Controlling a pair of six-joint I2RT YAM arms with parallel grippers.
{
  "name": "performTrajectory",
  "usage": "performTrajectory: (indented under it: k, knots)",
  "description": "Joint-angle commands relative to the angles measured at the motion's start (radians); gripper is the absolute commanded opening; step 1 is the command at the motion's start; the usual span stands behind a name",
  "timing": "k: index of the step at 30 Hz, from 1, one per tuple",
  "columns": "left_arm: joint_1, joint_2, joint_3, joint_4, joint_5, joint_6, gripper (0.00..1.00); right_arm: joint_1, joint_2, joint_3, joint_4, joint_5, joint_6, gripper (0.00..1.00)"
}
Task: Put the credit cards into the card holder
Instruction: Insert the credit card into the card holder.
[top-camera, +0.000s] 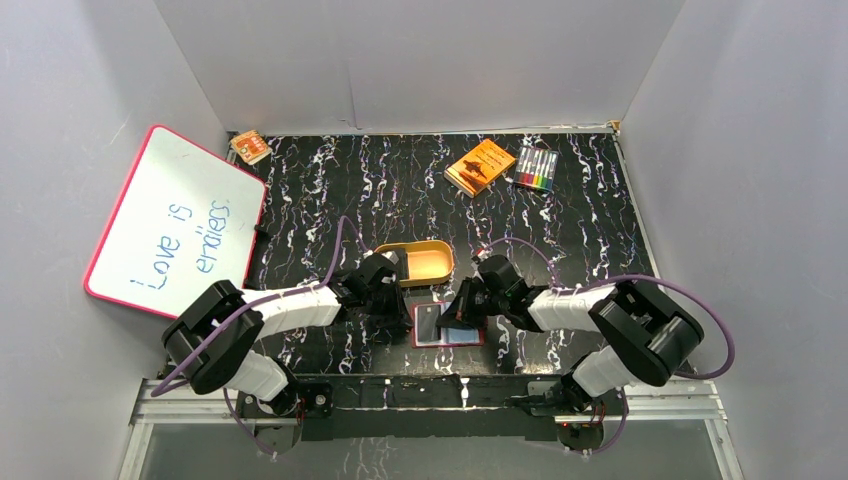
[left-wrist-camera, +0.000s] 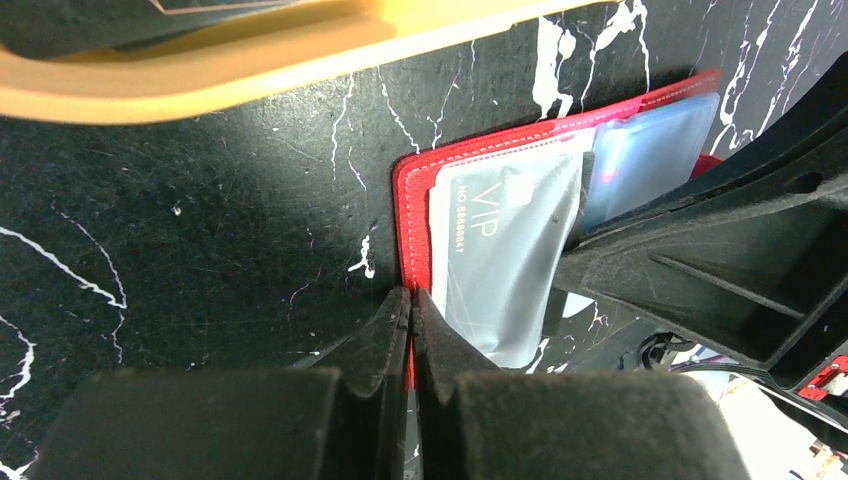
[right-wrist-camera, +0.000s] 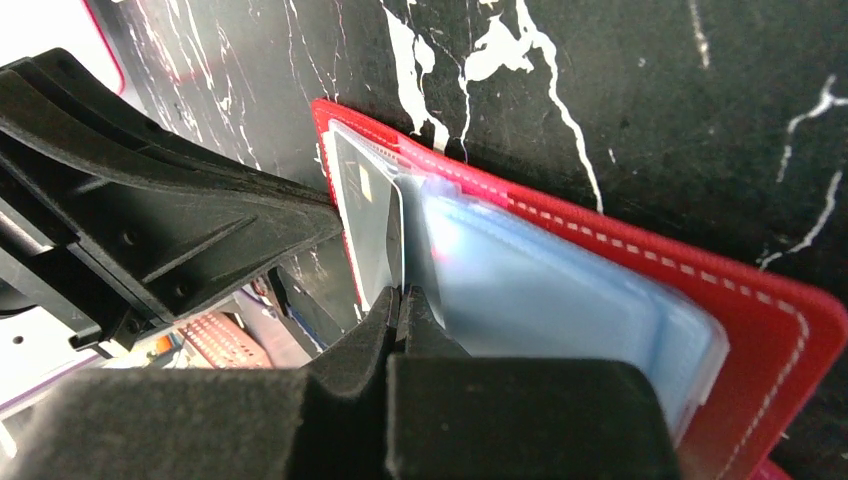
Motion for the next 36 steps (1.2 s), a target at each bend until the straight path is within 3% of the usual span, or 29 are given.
performTrajectory:
  k: [1,8,16,23,31,36]
  knots:
    - [-0.008,0.037,-0.012,-0.067,-0.002,0.026,0.00,0.016,0.035,0.040,-0.013,0.013,-0.046,0.00]
    - [-0.007,0.037,-0.015,-0.067,-0.005,0.028,0.00,0.021,0.022,0.056,-0.048,0.015,-0.077,0.00]
    - [-0.008,0.032,-0.020,-0.067,-0.011,0.025,0.00,0.021,-0.056,0.074,-0.135,0.051,-0.097,0.40]
    - [-0.009,0.020,-0.020,-0.077,-0.018,0.024,0.00,0.021,-0.114,0.097,-0.222,0.087,-0.105,0.50]
    - [-0.007,-0.017,-0.006,-0.114,-0.043,0.027,0.00,0.023,-0.168,0.197,-0.448,0.177,-0.189,0.52]
    - [-0.008,-0.077,0.017,-0.155,-0.065,0.028,0.00,0.026,-0.154,0.216,-0.424,0.137,-0.246,0.34]
